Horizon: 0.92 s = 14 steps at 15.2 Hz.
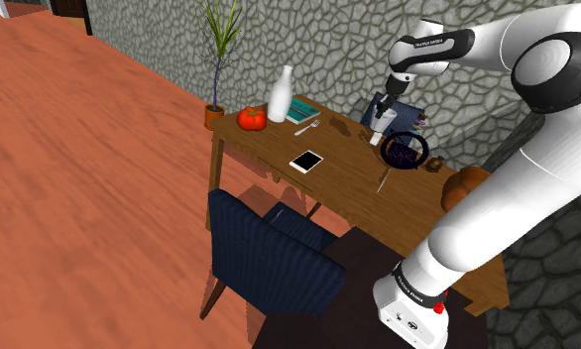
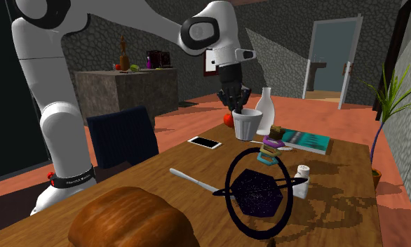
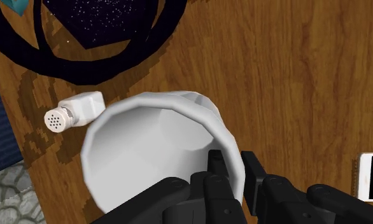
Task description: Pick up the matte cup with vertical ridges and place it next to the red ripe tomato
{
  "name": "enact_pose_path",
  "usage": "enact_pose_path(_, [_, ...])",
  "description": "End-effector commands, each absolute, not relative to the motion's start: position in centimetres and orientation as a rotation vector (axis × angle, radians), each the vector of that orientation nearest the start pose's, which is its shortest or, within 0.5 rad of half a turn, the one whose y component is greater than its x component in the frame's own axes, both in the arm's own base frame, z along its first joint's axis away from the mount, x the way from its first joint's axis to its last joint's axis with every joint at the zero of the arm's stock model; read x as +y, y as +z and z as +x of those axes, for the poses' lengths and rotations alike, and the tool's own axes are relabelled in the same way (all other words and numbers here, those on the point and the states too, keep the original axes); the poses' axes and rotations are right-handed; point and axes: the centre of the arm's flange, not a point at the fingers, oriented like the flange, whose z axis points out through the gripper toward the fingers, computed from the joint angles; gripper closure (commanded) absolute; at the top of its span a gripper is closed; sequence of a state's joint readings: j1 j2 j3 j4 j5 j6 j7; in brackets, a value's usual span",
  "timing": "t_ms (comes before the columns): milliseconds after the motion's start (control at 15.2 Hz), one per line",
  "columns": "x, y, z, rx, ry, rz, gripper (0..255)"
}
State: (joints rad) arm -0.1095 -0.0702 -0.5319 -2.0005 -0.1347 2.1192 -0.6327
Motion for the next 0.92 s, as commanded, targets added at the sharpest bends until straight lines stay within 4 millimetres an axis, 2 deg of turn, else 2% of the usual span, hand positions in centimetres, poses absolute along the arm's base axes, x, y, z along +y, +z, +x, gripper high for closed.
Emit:
enact_pose_path(0, [-34.3,51.2,43.9,-0.081,-0.156,-3.312,255])
enact_pose_path(132, [-34.3,52.2,43.9,-0.081,-0.156,-3.312,255])
enact_pose_path(858, [-25.3,52.2,55.3,-0.081,-0.156,-3.312,255])
